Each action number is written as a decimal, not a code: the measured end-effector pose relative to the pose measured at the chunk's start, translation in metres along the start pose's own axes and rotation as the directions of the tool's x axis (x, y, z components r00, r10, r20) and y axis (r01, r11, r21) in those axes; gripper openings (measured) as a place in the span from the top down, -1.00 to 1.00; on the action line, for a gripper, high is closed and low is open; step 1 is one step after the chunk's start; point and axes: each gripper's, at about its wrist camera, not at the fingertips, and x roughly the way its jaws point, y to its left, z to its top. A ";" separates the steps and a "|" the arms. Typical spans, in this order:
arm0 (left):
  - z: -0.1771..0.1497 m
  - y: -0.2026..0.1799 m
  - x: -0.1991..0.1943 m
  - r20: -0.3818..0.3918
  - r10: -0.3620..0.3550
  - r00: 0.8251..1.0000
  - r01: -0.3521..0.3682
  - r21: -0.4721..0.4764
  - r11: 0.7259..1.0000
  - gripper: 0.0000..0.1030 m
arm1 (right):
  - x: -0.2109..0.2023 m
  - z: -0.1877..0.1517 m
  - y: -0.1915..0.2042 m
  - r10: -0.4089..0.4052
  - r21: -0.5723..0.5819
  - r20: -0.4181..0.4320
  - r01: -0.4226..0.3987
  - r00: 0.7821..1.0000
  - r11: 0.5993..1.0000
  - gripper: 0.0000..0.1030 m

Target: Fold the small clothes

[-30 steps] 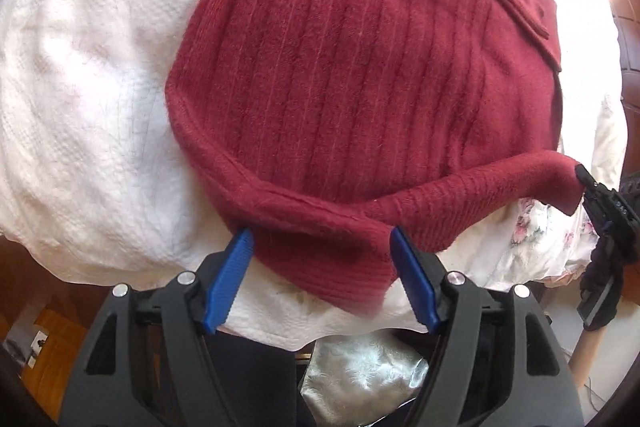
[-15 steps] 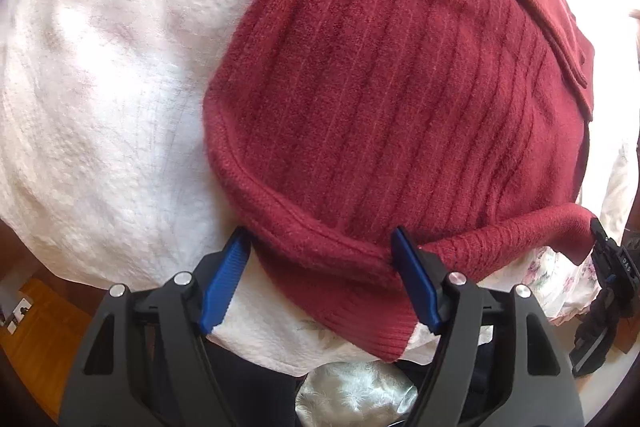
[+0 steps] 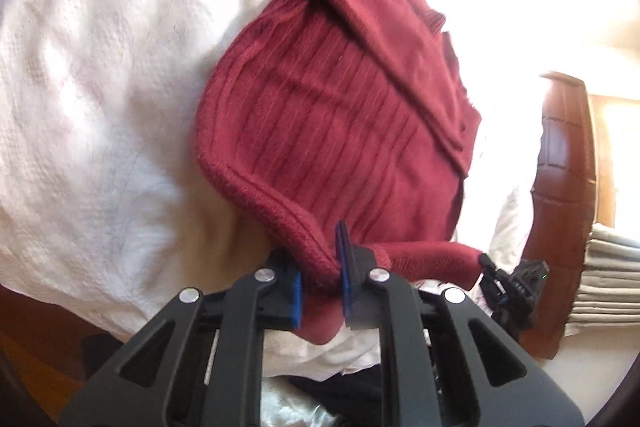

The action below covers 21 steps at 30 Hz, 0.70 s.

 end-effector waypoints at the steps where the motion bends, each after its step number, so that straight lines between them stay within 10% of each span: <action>1: 0.005 -0.002 -0.005 0.039 -0.027 0.999 0.028 -0.016 0.999 0.77 | -0.006 0.004 0.000 0.009 0.010 0.029 -0.009 1.000 1.000 0.88; 4: 0.022 -0.008 -0.008 0.146 -0.067 0.987 0.078 -0.068 0.995 0.77 | -0.018 0.017 -0.004 0.036 0.053 0.097 -0.041 0.995 0.998 0.89; 8: 0.051 -0.018 0.010 0.168 -0.002 0.986 0.006 -0.026 1.000 0.74 | -0.009 0.027 0.013 -0.131 -0.078 0.102 0.139 0.986 0.987 0.83; 13: 0.077 -0.002 0.028 0.131 0.043 0.990 -0.040 -0.028 0.999 0.74 | 0.003 0.017 0.046 -0.281 -0.366 0.123 0.307 0.952 0.879 0.42; 18: 0.094 0.020 0.044 0.090 -0.057 0.994 0.066 -0.105 0.992 0.65 | 0.018 -0.001 0.044 -0.385 -0.577 0.097 0.367 0.918 0.730 0.40; 21: 0.103 0.026 0.055 0.077 -0.111 0.991 0.120 -0.125 0.985 0.59 | 0.034 -0.008 0.025 -0.242 -0.491 -0.151 0.139 0.959 0.860 0.40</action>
